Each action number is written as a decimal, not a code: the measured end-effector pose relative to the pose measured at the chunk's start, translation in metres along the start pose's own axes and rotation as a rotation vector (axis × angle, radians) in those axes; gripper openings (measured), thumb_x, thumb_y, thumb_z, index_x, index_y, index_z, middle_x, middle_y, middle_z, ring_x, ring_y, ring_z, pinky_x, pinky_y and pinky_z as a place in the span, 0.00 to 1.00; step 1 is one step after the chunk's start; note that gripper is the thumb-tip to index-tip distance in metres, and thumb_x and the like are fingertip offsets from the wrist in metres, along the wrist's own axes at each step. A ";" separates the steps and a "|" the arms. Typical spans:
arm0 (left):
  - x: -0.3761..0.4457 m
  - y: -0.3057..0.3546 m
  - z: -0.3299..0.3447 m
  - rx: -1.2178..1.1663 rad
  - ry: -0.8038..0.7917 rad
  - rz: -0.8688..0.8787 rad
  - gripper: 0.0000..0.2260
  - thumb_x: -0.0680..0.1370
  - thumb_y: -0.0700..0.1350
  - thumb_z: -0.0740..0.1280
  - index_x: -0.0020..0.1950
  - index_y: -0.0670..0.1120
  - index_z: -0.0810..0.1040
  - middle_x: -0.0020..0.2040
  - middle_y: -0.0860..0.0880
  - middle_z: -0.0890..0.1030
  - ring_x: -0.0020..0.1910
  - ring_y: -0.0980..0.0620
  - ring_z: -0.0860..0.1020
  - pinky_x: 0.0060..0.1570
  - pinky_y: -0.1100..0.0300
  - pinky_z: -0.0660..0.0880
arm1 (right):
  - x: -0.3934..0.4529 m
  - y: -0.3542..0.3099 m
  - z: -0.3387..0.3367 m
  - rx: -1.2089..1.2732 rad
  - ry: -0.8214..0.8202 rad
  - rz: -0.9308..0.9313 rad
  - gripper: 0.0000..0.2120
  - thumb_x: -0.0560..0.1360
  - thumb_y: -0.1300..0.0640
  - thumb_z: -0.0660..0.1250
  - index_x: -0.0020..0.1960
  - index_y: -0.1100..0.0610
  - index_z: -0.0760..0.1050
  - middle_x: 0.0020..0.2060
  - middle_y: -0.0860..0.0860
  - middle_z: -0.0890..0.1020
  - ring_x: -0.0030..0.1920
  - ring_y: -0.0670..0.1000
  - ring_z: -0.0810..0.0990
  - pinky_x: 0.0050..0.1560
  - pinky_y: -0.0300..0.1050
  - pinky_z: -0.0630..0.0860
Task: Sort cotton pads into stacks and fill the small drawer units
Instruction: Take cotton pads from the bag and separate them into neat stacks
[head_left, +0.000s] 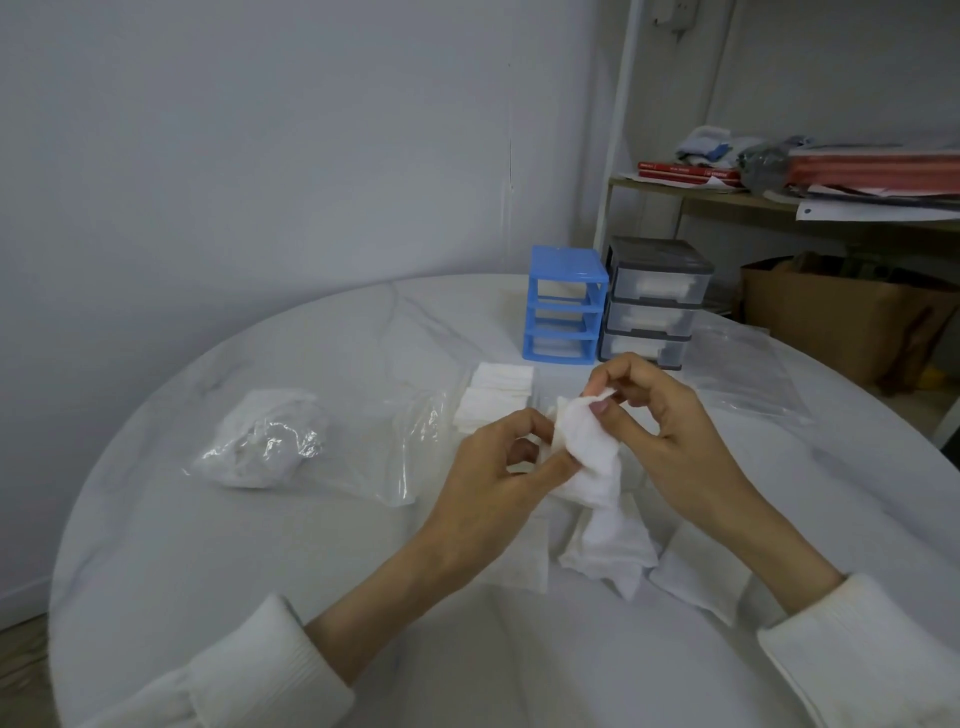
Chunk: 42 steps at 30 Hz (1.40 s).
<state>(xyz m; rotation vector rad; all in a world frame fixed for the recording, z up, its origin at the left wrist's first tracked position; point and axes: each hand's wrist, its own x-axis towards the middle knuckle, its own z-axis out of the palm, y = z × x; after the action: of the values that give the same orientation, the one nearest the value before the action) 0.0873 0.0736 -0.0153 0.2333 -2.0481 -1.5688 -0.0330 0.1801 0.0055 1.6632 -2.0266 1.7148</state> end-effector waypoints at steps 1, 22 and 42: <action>0.001 -0.001 0.000 0.010 0.008 0.004 0.09 0.75 0.44 0.70 0.50 0.39 0.79 0.44 0.43 0.82 0.43 0.49 0.80 0.47 0.56 0.77 | 0.000 0.000 0.000 -0.003 -0.003 0.001 0.12 0.76 0.67 0.62 0.44 0.50 0.72 0.40 0.41 0.78 0.44 0.35 0.75 0.47 0.24 0.67; 0.001 0.002 0.000 0.043 0.044 0.048 0.11 0.72 0.45 0.72 0.51 0.42 0.82 0.48 0.49 0.82 0.48 0.50 0.80 0.48 0.60 0.78 | 0.000 0.000 0.001 0.093 -0.022 0.029 0.11 0.76 0.67 0.63 0.43 0.52 0.73 0.39 0.35 0.78 0.43 0.36 0.76 0.47 0.28 0.71; 0.002 0.003 -0.004 -0.047 0.082 0.035 0.17 0.74 0.33 0.68 0.49 0.53 0.66 0.50 0.49 0.79 0.39 0.56 0.78 0.39 0.67 0.73 | 0.002 0.002 -0.004 0.159 0.204 0.046 0.12 0.77 0.66 0.61 0.40 0.53 0.65 0.34 0.42 0.72 0.37 0.39 0.71 0.41 0.33 0.69</action>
<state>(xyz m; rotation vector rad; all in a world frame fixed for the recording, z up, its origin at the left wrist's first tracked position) 0.0880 0.0700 -0.0114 0.2394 -1.9404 -1.5579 -0.0379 0.1811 0.0067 1.4194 -1.8971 2.0163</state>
